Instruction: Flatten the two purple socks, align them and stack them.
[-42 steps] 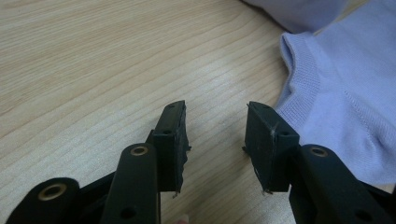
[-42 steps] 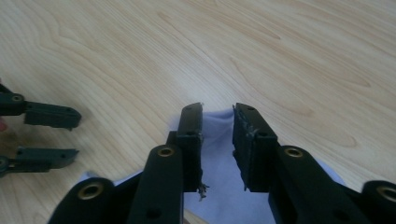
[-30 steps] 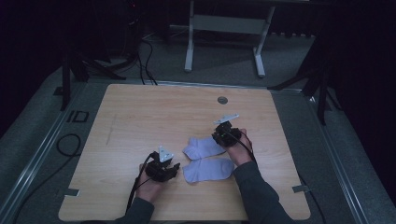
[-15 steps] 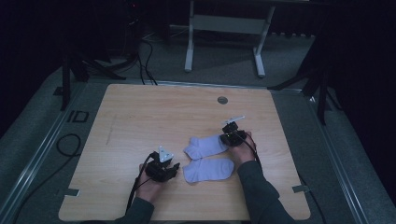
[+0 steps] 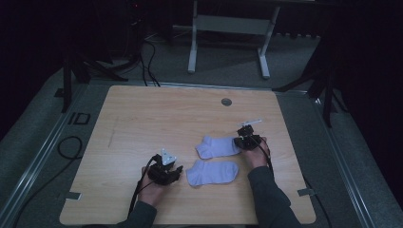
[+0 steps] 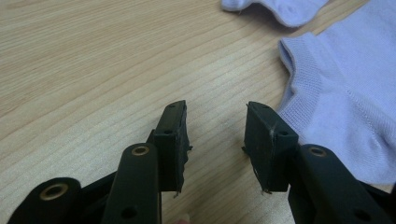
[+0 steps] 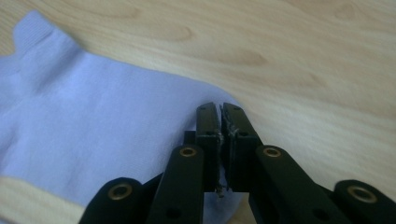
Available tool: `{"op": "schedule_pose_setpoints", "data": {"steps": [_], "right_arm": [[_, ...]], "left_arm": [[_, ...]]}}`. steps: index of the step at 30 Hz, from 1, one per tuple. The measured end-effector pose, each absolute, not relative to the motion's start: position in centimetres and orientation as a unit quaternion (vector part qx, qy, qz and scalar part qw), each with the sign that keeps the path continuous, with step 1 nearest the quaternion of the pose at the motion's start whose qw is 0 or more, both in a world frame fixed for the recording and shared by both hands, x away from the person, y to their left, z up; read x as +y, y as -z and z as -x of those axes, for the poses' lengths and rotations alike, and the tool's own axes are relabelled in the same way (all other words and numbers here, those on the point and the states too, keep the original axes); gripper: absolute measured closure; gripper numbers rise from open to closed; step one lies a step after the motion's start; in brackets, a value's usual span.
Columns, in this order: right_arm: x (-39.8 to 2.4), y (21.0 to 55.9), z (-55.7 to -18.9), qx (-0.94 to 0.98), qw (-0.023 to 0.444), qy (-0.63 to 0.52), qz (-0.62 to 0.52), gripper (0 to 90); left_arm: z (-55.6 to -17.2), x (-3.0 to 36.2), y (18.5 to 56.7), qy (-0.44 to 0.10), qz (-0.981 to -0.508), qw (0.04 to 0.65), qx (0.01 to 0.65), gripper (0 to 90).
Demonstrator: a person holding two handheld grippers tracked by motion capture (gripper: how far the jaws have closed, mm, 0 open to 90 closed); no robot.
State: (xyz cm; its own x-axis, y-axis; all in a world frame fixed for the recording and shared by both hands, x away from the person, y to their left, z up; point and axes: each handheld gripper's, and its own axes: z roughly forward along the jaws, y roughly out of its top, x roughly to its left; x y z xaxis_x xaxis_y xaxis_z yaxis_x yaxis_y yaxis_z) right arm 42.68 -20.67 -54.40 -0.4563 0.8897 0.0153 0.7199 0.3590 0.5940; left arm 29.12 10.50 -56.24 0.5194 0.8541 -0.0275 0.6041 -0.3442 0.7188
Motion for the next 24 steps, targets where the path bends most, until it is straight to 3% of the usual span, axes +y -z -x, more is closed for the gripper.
{"op": "schedule_pose_setpoints", "data": {"steps": [13,24], "right_arm": [[-23.1,54.3,-39.9,0.822,0.147,-0.268,-0.481,80.7],[-20.9,52.0,-38.7,0.859,0.156,-0.296,-0.388,67.9]], "left_arm": [[-29.1,10.5,56.3,-0.181,-0.801,0.346,0.454,58.8],[-29.1,10.4,56.3,-0.182,-0.800,0.347,0.454,58.8]]}}
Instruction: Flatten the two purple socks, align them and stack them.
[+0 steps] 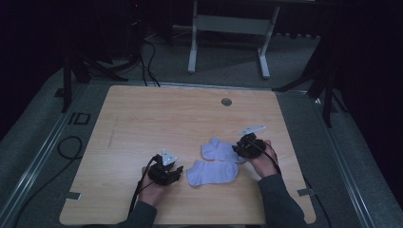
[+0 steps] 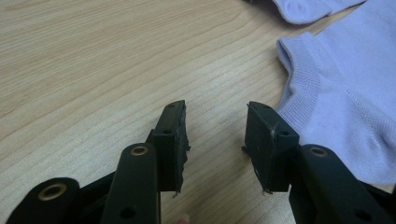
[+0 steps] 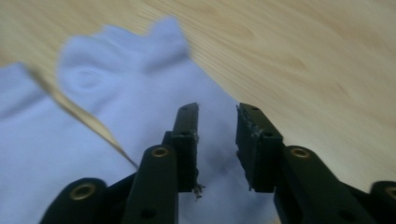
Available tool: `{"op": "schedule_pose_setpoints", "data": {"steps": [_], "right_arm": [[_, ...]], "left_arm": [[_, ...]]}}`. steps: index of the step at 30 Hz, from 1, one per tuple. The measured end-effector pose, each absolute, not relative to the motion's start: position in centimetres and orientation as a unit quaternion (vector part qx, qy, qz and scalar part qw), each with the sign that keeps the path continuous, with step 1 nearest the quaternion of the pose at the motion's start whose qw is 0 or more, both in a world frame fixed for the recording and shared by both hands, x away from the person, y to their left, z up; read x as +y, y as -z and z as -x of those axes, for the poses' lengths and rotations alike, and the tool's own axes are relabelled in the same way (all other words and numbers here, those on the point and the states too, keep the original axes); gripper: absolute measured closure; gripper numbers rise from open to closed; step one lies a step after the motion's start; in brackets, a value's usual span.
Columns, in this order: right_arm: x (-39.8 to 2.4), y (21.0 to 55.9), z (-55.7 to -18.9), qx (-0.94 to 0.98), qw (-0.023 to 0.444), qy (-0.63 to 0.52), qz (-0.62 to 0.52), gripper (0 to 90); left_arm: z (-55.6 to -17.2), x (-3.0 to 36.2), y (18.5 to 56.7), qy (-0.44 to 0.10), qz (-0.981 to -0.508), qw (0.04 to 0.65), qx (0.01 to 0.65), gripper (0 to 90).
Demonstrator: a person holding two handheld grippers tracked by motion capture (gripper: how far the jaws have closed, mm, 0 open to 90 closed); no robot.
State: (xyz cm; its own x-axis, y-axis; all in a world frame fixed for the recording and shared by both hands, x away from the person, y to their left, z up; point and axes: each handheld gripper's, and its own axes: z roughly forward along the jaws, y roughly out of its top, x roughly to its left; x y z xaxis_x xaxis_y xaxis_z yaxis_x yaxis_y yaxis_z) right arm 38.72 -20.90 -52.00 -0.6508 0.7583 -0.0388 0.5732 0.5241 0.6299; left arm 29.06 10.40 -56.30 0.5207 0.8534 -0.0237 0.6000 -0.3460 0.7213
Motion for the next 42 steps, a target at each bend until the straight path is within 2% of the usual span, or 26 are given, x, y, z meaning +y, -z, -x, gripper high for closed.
{"op": "schedule_pose_setpoints", "data": {"steps": [11,18,25,27,33,38,39,42], "right_arm": [[-15.5,52.2,-39.3,0.913,0.124,-0.272,-0.278,56.3],[-14.8,53.5,-40.9,0.919,0.094,-0.259,-0.283,48.1],[-14.8,54.1,-41.3,0.918,0.088,-0.254,-0.291,46.5],[-14.8,54.1,-41.4,0.918,0.087,-0.253,-0.291,49.3],[-15.2,54.0,-41.7,0.915,0.093,-0.257,-0.297,65.7],[-15.1,54.0,-41.6,0.916,0.093,-0.255,-0.294,73.7],[-15.2,54.0,-41.7,0.916,0.096,-0.255,-0.295,78.5],[-15.3,54.0,-41.9,0.915,0.100,-0.255,-0.298,85.2]], "left_arm": [[-29.0,10.4,56.3,-0.182,-0.802,0.346,0.452,58.0],[-29.1,10.3,56.3,-0.182,-0.802,0.347,0.451,57.8],[-29.0,10.3,56.3,-0.183,-0.802,0.346,0.450,57.6],[-29.0,10.3,56.3,-0.184,-0.803,0.346,0.450,57.5],[-29.0,10.3,56.3,-0.184,-0.803,0.345,0.450,57.4],[-29.0,10.3,56.3,-0.185,-0.803,0.345,0.449,57.3],[-29.0,10.3,56.3,-0.184,-0.803,0.346,0.449,57.1],[-29.0,10.3,56.3,-0.183,-0.803,0.346,0.449,56.4]]}}
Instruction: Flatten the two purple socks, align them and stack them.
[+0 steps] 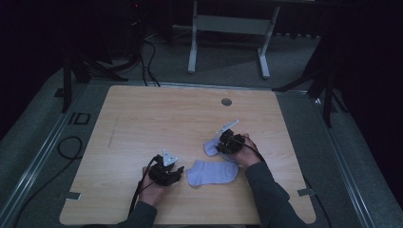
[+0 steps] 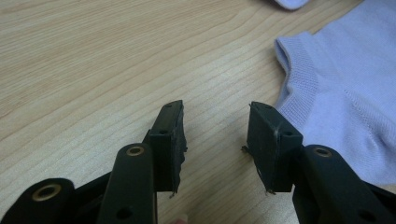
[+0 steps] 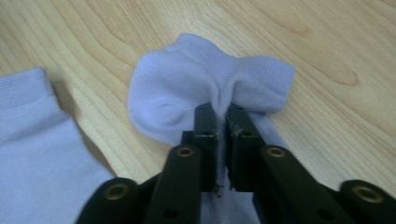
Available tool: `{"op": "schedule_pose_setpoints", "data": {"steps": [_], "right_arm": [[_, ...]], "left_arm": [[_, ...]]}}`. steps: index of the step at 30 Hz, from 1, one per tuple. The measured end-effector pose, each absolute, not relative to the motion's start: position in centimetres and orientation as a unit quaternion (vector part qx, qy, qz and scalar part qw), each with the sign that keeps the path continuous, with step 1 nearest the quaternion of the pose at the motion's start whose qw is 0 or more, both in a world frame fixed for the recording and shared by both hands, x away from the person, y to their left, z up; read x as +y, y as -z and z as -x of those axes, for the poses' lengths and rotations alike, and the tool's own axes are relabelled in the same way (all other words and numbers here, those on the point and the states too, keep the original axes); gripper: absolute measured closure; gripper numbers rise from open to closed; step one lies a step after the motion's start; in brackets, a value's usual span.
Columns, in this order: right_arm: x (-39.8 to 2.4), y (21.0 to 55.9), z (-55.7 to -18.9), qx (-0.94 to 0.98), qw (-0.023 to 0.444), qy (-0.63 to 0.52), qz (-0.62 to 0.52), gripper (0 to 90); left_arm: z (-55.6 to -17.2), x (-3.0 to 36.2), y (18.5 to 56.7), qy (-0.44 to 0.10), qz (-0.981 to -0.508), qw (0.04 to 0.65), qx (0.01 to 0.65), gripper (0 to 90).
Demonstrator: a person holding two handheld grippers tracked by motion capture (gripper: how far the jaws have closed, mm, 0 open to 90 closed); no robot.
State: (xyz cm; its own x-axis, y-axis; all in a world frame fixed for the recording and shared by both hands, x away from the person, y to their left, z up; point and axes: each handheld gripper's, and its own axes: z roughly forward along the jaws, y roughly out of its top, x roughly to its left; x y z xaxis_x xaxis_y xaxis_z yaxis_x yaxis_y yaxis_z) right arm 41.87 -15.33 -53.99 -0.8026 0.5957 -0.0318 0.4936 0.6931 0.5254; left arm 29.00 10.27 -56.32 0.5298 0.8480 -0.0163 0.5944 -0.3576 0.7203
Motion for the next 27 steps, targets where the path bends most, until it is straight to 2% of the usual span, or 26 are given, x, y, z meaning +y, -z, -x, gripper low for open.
{"op": "schedule_pose_setpoints", "data": {"steps": [11,27], "right_arm": [[-16.2,53.8,-42.0,0.912,0.114,-0.253,-0.302,86.6],[-19.8,50.1,-40.5,0.893,0.130,-0.301,-0.307,86.6]], "left_arm": [[-29.0,10.3,56.3,-0.182,-0.804,0.347,0.448,55.6],[-29.1,10.4,56.3,-0.176,-0.801,0.349,0.453,55.5]]}}
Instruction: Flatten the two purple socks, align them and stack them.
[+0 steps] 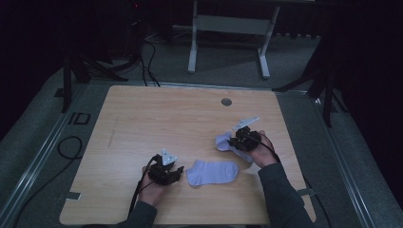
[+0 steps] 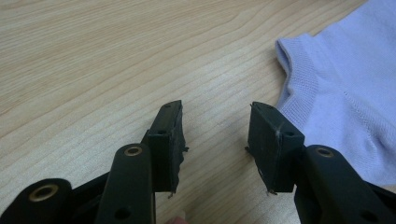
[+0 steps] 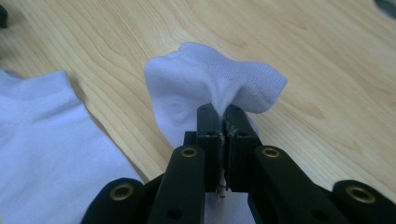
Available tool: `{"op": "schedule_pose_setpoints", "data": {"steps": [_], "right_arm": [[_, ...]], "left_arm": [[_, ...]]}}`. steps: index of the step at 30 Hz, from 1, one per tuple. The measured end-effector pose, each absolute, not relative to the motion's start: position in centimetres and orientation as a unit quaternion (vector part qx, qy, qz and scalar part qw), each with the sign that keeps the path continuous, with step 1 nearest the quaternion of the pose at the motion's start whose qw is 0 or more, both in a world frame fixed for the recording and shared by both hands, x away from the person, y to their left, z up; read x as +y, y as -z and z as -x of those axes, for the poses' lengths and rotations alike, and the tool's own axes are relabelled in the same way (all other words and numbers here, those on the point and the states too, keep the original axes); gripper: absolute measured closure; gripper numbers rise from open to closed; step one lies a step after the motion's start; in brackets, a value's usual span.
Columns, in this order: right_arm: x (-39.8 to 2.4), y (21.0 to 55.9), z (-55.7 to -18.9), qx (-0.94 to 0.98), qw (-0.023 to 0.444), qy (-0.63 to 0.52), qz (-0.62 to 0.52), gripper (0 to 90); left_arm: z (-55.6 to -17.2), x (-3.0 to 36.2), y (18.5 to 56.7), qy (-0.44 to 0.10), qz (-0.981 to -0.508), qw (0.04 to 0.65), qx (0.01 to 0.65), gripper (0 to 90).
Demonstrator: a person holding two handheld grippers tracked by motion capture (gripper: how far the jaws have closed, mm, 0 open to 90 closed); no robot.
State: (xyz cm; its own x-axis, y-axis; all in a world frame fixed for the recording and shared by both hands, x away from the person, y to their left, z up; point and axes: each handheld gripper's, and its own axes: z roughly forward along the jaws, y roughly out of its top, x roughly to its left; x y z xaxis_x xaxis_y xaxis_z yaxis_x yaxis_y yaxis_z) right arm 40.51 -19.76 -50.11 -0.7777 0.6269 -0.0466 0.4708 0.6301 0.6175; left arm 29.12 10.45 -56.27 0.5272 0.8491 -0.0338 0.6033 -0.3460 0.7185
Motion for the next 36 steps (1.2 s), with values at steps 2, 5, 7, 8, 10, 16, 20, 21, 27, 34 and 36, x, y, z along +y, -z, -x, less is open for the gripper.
{"op": "schedule_pose_setpoints", "data": {"steps": [2,5,7,8,10,16,20,21,27,34,36], "right_arm": [[-20.1,49.8,-40.3,0.891,0.131,-0.307,-0.308,86.6],[-20.7,49.2,-40.1,0.885,0.135,-0.316,-0.313,86.5],[-20.9,49.0,-40.0,0.883,0.135,-0.321,-0.315,86.5],[-21.3,48.6,-39.8,0.879,0.137,-0.329,-0.316,86.5],[-21.6,48.2,-39.6,0.877,0.140,-0.336,-0.314,86.5],[-22.0,47.1,-38.7,0.870,0.146,-0.355,-0.311,86.3],[-22.0,46.6,-38.3,0.868,0.150,-0.361,-0.306,86.3],[-21.9,46.4,-38.1,0.867,0.150,-0.364,-0.305,86.3],[-21.4,46.0,-37.4,0.868,0.151,-0.370,-0.294,86.2],[-20.7,45.6,-36.3,0.869,0.150,-0.382,-0.277,86.2],[-20.4,45.5,-35.9,0.868,0.148,-0.386,-0.274,86.2]], "left_arm": [[-29.1,10.4,56.3,-0.175,-0.802,0.349,0.453,55.5],[-29.1,10.4,56.3,-0.176,-0.802,0.348,0.452,55.5],[-29.1,10.4,56.2,-0.176,-0.803,0.347,0.452,55.5],[-29.1,10.4,56.2,-0.176,-0.803,0.347,0.451,55.5],[-29.1,10.4,56.2,-0.176,-0.803,0.347,0.452,55.5],[-29.1,10.4,56.2,-0.176,-0.803,0.347,0.451,55.6],[-29.1,10.4,56.2,-0.176,-0.802,0.348,0.452,55.6],[-29.1,10.4,56.2,-0.175,-0.803,0.347,0.452,55.5],[-29.1,10.4,56.2,-0.175,-0.804,0.347,0.450,55.6],[-29.1,10.4,56.2,-0.175,-0.804,0.348,0.449,55.6],[-29.1,10.4,56.2,-0.175,-0.804,0.348,0.449,55.5]]}}
